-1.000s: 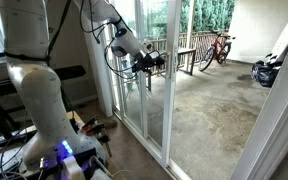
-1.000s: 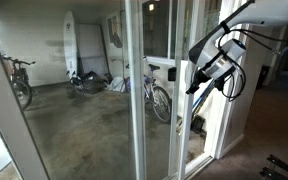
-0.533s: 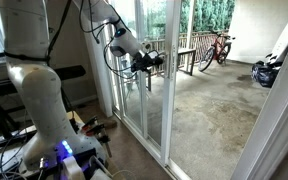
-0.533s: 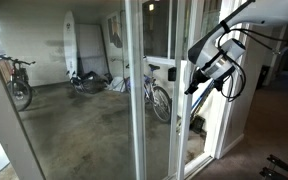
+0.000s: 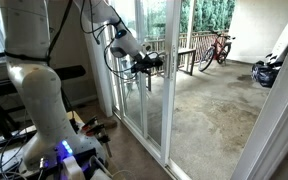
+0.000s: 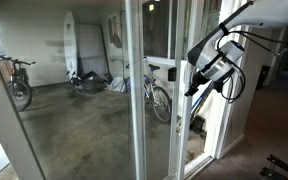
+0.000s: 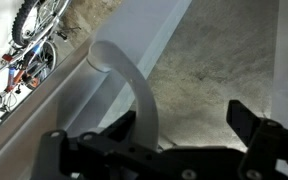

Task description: Open the glass door by sliding it to the left

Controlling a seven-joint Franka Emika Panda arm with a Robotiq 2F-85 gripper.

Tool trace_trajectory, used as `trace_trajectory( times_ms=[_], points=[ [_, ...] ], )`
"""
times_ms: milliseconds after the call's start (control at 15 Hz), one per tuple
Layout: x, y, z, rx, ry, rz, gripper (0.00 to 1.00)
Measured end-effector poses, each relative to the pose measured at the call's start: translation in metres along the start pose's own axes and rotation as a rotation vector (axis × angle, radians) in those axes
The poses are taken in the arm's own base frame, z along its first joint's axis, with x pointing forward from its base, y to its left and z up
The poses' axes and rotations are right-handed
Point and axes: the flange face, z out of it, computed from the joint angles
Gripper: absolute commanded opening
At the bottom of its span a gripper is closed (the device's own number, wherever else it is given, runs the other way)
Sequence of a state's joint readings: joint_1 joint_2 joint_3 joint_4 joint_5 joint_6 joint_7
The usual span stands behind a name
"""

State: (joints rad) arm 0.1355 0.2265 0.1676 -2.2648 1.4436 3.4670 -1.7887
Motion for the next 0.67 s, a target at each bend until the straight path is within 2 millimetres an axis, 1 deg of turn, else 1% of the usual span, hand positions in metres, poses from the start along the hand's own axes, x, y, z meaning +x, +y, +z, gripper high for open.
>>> trace_trajectory(
  times_ms=[667],
  points=[
    [0.003,-0.0099,0.0058,-0.037,-0.015,-0.036,1.0]
  ],
)
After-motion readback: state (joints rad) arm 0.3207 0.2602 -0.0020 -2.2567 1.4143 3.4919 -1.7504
